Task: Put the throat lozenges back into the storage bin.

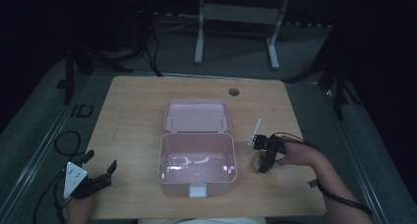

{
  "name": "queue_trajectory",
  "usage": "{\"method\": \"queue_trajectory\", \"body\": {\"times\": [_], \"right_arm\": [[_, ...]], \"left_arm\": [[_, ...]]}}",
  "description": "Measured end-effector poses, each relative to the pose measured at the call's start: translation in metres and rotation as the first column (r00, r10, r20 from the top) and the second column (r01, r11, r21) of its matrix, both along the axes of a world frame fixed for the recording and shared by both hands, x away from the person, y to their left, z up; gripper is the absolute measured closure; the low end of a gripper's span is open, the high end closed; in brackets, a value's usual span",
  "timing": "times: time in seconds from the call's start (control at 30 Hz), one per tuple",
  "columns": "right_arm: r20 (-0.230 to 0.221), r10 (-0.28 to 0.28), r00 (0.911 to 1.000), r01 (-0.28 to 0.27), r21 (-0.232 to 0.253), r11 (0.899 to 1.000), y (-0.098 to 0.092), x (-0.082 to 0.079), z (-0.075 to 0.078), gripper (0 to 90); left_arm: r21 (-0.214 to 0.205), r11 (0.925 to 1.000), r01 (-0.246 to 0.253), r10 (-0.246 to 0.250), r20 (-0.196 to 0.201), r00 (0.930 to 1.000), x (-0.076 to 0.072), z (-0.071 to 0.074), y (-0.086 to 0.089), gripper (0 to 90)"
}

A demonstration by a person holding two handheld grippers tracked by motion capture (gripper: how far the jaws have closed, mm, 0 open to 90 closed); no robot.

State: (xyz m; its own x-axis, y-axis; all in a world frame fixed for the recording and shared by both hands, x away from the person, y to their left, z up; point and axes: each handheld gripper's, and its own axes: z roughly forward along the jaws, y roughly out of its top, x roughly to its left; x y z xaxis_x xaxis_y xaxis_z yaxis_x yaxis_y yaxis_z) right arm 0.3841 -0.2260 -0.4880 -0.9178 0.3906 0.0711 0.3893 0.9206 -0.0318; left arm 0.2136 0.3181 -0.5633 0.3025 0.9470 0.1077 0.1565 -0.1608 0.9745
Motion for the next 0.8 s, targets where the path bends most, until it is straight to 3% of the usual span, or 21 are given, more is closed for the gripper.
{"method": "queue_trajectory", "body": {"times": [0.4,0.6,0.8], "right_arm": [[0.028,0.102,0.9944,-0.102,0.005,0.995,0.007,-0.013,0.071,20.1],[0.086,0.122,0.9888,-0.124,0.013,0.992,0.014,-0.020,0.116,20.2],[0.089,0.151,0.9844,-0.154,0.026,0.988,0.028,-0.027,0.133,20.2]], "left_arm": [[-0.001,1.0000,-0.002,0.002,0.000,1.0000,0.000,0.000,0.000,14.7],[-0.001,1.0000,-0.002,0.002,-0.001,1.0000,0.000,0.000,0.000,14.7],[0.000,1.0000,-0.001,0.001,-0.001,1.0000,0.000,0.000,0.000,14.7]]}}
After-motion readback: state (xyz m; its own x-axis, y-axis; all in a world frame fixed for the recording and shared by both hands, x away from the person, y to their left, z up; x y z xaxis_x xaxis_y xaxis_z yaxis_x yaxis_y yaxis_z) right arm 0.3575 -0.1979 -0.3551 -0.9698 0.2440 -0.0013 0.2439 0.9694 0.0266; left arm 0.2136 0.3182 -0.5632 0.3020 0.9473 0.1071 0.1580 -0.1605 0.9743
